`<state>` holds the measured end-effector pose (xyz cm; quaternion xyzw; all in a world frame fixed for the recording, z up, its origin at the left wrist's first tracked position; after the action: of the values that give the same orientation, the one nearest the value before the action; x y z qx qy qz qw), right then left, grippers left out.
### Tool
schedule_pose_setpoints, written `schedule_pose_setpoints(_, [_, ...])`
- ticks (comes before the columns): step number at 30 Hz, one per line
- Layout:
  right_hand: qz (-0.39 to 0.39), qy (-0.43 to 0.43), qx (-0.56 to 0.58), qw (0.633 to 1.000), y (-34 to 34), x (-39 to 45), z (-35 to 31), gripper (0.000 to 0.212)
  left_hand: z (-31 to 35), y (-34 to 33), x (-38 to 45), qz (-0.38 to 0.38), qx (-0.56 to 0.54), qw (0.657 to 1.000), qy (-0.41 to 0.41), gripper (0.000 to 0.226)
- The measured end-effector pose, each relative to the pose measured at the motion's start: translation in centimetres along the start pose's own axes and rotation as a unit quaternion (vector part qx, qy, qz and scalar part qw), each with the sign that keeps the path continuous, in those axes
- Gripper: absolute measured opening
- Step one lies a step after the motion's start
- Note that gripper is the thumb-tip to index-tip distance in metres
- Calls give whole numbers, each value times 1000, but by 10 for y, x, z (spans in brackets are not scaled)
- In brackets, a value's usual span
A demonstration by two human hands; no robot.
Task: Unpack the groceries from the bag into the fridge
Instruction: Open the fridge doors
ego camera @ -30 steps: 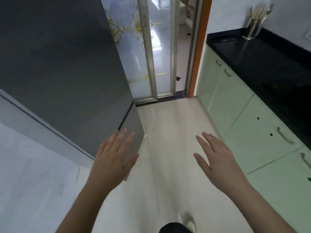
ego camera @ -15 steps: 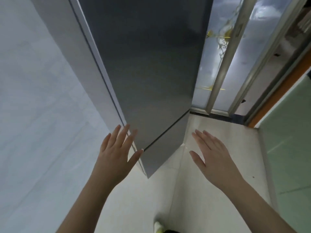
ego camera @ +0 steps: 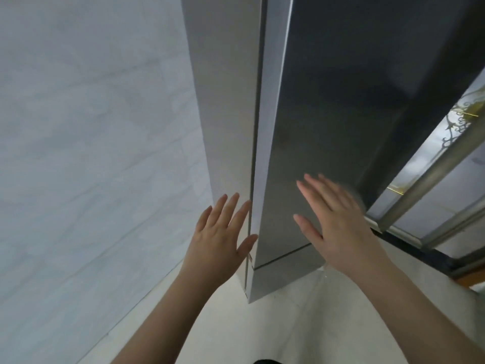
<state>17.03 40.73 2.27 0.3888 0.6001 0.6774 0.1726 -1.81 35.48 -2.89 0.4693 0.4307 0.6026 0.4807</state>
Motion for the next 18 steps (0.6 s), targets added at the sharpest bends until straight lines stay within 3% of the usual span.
schedule_pose_setpoints(8, [108,182,-53,976,39,75,-8,62,13,15,15,55,11,997,58,66])
schedule_pose_setpoints(14, [107,333,-204,914,75,115,-15,75,29,32,34,92,-21,991,96,69])
schedule_pose_setpoints(18, [127,410,-282,858,91,135,-19,58,44,37,52,124,-62,985,104,71])
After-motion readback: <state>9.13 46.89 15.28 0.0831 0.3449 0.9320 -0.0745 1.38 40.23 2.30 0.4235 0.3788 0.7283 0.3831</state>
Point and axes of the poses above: each hand's wrist, its own x-axis towards the middle knuckle, its own y-axis out of the back of the hand, z = x × y, the point moved 7 cm from there along x, towards the middle knuckle, and after that the axes turned 9 degrees about y, right-handed, at the moved point
